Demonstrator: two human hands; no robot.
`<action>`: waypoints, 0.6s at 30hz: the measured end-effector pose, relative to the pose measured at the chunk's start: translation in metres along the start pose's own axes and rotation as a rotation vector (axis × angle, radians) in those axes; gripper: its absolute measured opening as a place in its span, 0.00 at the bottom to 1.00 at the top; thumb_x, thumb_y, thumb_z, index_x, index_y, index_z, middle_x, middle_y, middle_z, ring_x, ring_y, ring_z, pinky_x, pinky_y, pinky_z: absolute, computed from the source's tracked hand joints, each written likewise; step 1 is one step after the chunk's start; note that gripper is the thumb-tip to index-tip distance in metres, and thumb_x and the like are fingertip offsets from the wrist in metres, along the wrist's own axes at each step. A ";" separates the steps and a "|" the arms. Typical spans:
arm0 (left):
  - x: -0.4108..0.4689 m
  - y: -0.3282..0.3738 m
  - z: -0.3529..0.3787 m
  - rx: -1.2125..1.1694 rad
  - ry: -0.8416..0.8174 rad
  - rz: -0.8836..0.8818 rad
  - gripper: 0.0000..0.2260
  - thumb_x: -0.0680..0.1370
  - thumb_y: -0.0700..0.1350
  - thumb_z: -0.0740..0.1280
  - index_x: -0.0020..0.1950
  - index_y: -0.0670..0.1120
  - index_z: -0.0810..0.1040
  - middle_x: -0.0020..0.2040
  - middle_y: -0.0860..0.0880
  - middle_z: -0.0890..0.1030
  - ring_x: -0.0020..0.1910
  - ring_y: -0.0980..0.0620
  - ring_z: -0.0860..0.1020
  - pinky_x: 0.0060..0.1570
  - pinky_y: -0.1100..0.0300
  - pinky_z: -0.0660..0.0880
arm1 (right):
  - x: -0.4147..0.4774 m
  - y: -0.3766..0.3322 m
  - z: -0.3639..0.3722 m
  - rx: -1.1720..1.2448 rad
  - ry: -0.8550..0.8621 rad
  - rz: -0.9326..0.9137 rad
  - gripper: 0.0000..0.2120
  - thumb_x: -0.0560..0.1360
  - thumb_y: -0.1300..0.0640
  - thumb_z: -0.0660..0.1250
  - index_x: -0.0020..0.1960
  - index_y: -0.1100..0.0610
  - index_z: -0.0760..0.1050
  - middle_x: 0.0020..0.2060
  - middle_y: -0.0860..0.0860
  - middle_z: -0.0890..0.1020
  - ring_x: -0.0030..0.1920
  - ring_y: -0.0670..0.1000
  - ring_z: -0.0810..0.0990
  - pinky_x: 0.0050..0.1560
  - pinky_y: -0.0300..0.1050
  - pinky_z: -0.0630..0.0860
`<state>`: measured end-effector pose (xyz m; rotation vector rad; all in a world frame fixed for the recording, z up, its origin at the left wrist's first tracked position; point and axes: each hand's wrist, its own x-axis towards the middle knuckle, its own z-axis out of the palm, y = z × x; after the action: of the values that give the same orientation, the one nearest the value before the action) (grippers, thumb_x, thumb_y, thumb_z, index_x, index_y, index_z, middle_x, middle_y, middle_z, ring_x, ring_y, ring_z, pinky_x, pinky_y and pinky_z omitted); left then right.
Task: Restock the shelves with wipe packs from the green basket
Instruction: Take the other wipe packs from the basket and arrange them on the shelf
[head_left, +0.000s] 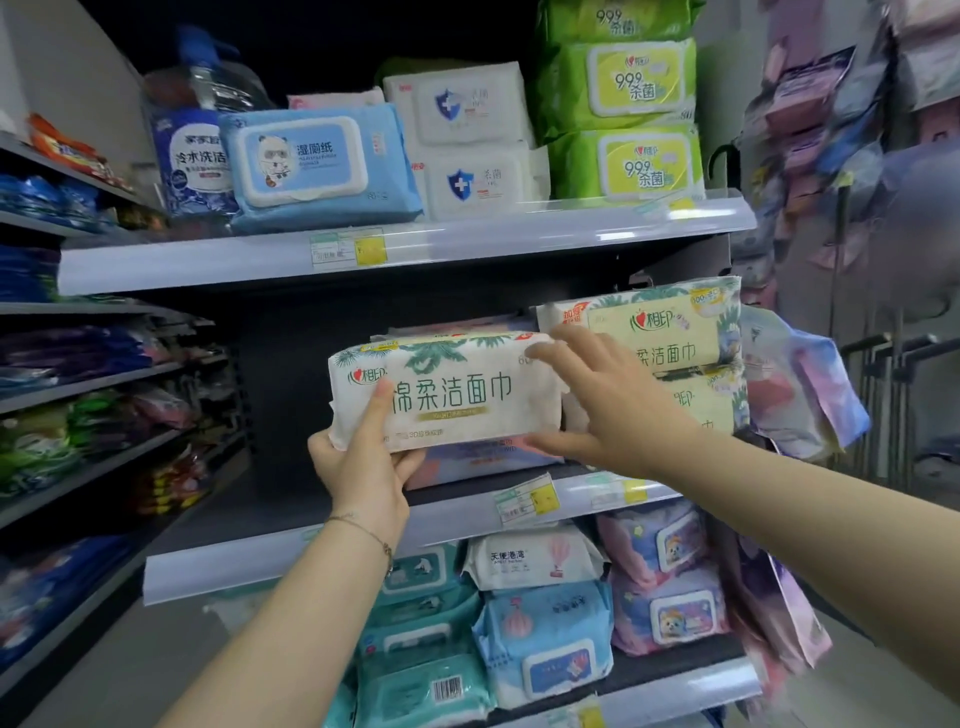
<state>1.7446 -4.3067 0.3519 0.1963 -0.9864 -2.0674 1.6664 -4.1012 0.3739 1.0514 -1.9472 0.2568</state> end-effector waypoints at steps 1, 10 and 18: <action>0.002 -0.001 0.001 -0.010 0.011 -0.005 0.19 0.70 0.46 0.76 0.50 0.48 0.67 0.51 0.45 0.83 0.47 0.46 0.84 0.36 0.47 0.81 | 0.001 -0.002 0.004 -0.033 -0.046 -0.016 0.34 0.69 0.36 0.66 0.68 0.52 0.65 0.66 0.55 0.68 0.59 0.60 0.71 0.56 0.57 0.73; 0.024 0.004 0.013 0.041 -0.088 0.018 0.16 0.73 0.49 0.73 0.52 0.48 0.68 0.50 0.45 0.83 0.44 0.47 0.84 0.41 0.47 0.82 | 0.022 -0.003 0.024 -0.031 0.124 -0.012 0.26 0.64 0.60 0.78 0.59 0.60 0.74 0.61 0.65 0.72 0.47 0.65 0.76 0.41 0.56 0.78; 0.047 0.006 -0.001 0.179 -0.251 0.068 0.22 0.67 0.60 0.70 0.54 0.48 0.73 0.51 0.47 0.84 0.50 0.48 0.83 0.51 0.48 0.79 | 0.023 0.004 0.049 -0.101 0.235 0.018 0.44 0.62 0.67 0.76 0.72 0.60 0.57 0.66 0.63 0.62 0.50 0.65 0.73 0.47 0.58 0.75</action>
<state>1.7178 -4.3437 0.3644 -0.0063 -1.3147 -1.9738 1.6285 -4.1380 0.3639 0.8962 -1.7410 0.2759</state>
